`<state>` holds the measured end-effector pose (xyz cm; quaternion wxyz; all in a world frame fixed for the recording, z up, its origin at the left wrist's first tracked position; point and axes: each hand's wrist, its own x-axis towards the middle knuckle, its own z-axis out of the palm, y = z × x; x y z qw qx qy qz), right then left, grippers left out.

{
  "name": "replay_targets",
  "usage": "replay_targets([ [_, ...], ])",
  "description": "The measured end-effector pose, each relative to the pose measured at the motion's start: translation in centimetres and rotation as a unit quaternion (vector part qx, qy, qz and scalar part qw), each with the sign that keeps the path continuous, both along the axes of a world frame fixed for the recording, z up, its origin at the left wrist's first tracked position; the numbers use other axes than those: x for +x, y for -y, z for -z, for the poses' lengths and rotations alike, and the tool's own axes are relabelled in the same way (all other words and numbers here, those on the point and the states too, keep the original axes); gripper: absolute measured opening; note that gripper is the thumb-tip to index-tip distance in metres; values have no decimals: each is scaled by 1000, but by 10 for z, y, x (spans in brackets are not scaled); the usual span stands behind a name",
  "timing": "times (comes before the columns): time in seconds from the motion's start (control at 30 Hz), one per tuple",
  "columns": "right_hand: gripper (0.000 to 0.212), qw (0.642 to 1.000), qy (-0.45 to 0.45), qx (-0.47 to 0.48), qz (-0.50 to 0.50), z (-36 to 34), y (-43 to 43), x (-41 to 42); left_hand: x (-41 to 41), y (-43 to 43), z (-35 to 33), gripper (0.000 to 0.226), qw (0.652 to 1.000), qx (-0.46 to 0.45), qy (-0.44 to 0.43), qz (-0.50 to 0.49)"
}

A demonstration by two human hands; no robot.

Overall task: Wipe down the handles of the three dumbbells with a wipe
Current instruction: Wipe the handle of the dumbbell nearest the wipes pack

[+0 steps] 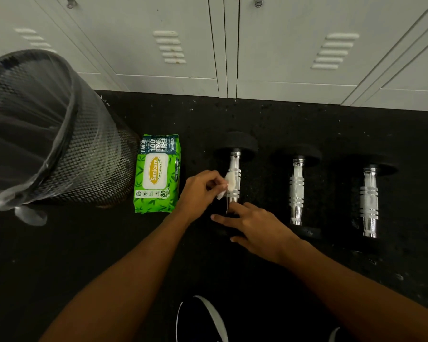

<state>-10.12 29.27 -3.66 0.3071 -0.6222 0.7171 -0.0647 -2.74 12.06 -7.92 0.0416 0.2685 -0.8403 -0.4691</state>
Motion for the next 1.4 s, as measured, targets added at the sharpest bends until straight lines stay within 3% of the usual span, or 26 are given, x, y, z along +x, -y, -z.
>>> replay_targets([
  [0.33, 67, 1000, 1, 0, -15, 1, 4, 0, -36, 0, 2, 8, 998, 10, 16, -65],
  [0.5, 66, 1000, 3, -5, -14, 1, 4, 0, -40, -14, -6, 28, 988, 41, 48, -139],
  [0.6, 66, 1000, 6, -9, -9, 2, 3, 0, -32, -16, -4, 19, 988, 5, 45, -146],
  [0.97, 71, 998, 32, -27, 54, 5, -3, 2, 10, -34, -9, 9, 981, 62, 120, -137],
  [1.4, 71, 998, 25, -34, 53, 8, 0, 6, -53, -17, -9, 9, 972, 55, 94, -207],
])
